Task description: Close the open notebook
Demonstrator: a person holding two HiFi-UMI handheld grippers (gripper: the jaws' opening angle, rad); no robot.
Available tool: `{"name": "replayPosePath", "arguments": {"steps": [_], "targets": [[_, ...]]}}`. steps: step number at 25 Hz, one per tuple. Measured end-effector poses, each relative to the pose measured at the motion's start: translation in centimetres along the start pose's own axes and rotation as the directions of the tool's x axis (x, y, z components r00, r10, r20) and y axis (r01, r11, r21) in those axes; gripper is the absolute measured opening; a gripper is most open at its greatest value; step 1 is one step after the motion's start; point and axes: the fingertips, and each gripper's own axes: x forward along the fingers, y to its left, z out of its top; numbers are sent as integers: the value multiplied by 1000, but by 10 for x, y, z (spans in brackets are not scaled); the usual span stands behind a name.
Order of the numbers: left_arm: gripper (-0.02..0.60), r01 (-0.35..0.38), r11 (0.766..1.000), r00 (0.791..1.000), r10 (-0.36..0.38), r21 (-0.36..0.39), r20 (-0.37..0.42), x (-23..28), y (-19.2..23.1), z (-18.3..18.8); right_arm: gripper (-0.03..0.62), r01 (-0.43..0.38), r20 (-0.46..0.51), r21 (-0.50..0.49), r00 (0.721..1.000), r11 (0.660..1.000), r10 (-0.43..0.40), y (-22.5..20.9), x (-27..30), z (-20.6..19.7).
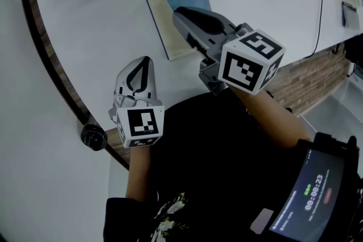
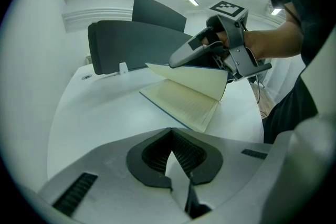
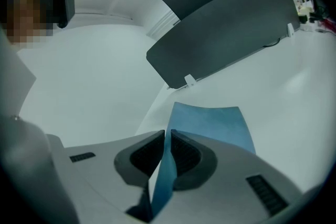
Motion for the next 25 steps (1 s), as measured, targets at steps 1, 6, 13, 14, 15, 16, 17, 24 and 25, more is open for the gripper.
{"name": "replayPosePath", "arguments": {"steps": [1,6,13,14,15,16,17,24,25], "targets": [[6,-5,1000,1000,5,-4,-3,-1,2,-1,74,-3,0,12,1000,1000,3,0,2,-2],[6,-17,1000,1000,17,2,2,-4,9,1,86,-16,-14,58,1000,998,17,-2,11,-12],[6,-26,1000,1000,26,-16,-3,-9,5,-2,87,-27,-51,92,998,995,32,-9,28,-26],[6,-26,1000,1000,26,-17,-3,-9,5,-3,87,-18,-56,108,998,994,24,-13,30,-29],[6,-26,1000,1000,26,-17,-4,-9,4,-3,87,-6,-62,130,998,991,15,-17,32,-32],[6,-25,1000,1000,25,-17,-5,-9,4,-3,87,5,-68,158,998,987,6,-23,33,-36],[6,-25,1000,1000,25,-16,-4,-9,3,-2,87,16,-72,190,997,982,-2,-28,33,-39],[6,-7,1000,1000,7,-5,19,-7,1,6,69,91,-74,375,995,922,-68,-57,35,-36],[6,0,1000,1000,-1,5,27,-5,0,10,69,102,-78,417,994,903,-77,-62,36,-37]]}}
